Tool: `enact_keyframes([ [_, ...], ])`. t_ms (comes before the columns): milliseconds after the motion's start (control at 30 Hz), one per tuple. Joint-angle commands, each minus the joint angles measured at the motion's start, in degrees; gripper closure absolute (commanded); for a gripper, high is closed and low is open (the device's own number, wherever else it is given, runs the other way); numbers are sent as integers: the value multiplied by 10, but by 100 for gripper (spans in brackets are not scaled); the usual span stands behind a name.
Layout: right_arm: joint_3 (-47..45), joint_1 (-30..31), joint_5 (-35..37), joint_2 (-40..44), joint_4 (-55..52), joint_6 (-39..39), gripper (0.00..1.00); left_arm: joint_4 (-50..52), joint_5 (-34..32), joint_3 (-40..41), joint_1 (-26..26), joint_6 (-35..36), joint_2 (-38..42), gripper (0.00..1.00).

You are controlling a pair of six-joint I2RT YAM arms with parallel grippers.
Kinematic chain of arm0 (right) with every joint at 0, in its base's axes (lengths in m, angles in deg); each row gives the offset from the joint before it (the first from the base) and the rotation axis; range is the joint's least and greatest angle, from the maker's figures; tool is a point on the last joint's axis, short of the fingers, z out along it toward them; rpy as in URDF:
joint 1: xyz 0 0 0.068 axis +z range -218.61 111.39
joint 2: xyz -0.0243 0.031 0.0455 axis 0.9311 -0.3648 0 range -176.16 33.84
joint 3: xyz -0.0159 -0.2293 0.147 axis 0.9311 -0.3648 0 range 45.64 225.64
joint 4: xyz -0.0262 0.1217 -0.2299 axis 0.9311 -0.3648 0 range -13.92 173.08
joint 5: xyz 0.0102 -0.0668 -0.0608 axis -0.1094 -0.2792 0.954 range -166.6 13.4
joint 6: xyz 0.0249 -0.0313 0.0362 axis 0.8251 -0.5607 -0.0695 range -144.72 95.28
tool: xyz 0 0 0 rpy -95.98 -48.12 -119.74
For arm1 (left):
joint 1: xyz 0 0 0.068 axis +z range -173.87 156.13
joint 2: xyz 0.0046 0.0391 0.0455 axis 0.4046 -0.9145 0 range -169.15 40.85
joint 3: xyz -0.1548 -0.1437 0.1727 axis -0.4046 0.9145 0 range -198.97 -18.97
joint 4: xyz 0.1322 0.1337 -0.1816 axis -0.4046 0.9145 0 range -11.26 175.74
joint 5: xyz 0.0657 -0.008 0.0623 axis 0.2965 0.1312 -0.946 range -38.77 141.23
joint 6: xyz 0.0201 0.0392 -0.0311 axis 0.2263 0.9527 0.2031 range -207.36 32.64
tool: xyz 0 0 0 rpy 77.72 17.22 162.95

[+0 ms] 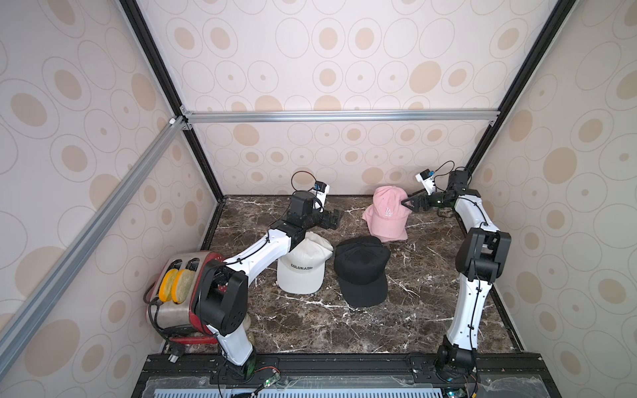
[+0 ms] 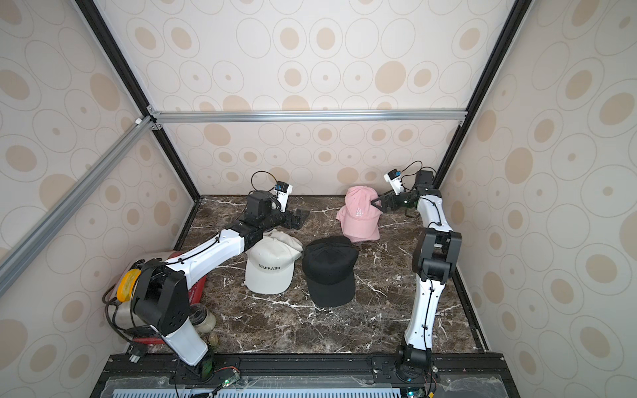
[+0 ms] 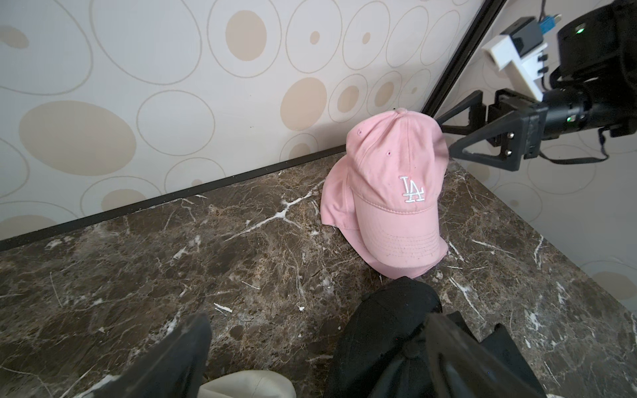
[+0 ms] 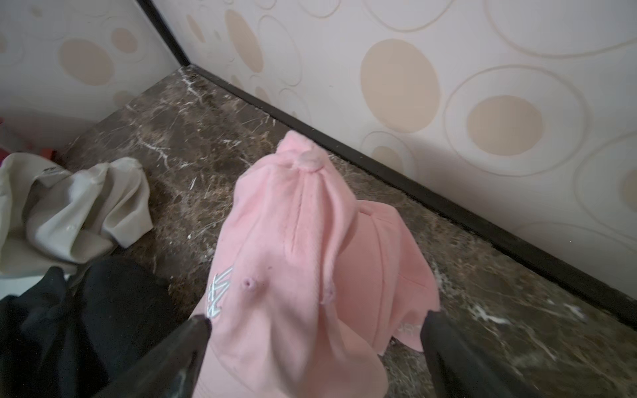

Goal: Stack the baseball caps by color
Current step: Place the baseball cap on the baseball cap.

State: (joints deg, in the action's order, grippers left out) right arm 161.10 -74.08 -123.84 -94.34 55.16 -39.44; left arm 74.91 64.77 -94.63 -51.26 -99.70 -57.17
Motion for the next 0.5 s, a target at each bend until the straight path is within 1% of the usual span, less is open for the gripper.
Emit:
enact_keyframes([
  [0, -74, 2, 105, 55, 104, 138, 0, -13, -4, 6, -1, 7, 31, 1],
  [33, -106, 2, 112, 72, 119, 158, 0, -15, -5, 8, -1, 5, 34, 1],
  [133, -222, 1, 139, 125, 182, 268, 0, -14, -6, 9, -2, -12, 40, 1],
  [200, -307, 1, 129, 162, 247, 322, 0, -9, -11, 6, -2, -32, 42, 1],
  [233, -354, 1, 121, 178, 297, 358, 0, -7, -13, 4, -1, -44, 42, 1],
  [267, -393, 1, 95, 187, 351, 389, 0, -6, -14, 3, -1, -56, 41, 1],
  [333, -437, 2, 64, 185, 426, 444, 3, -6, -12, 0, -1, -74, 38, 1],
  [400, -458, 2, 37, 169, 480, 469, 6, -8, -6, -1, -1, -83, 35, 1],
  [467, -460, 3, 25, 150, 493, 475, 8, -7, -6, -2, -1, -86, 33, 1],
])
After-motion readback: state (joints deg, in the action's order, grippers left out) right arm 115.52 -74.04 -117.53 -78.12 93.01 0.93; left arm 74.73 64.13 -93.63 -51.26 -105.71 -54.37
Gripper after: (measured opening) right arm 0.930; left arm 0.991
